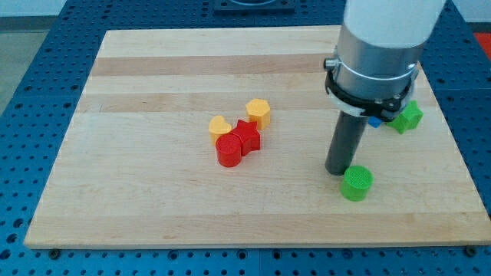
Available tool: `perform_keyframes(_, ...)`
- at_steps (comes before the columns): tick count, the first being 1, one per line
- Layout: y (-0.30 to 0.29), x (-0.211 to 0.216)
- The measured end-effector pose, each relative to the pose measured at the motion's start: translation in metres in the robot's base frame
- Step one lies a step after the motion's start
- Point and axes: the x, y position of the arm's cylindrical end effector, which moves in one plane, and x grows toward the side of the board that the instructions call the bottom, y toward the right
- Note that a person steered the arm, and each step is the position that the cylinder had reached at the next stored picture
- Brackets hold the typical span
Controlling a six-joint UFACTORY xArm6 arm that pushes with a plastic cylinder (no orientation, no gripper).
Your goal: Push the green circle into the cube
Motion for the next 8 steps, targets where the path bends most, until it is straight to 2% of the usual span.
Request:
perform_keyframes(1, -0.021, 0.019)
perform_keyframes(2, 0.011, 0.08)
perform_keyframes(3, 0.054, 0.028)
perform_keyframes(4, 0.055, 0.015)
perform_keyframes(5, 0.055, 0.017)
perform_keyframes(6, 0.05, 0.072)
perform_keyframes(7, 0.029, 0.077)
perform_keyframes(8, 0.028, 0.004)
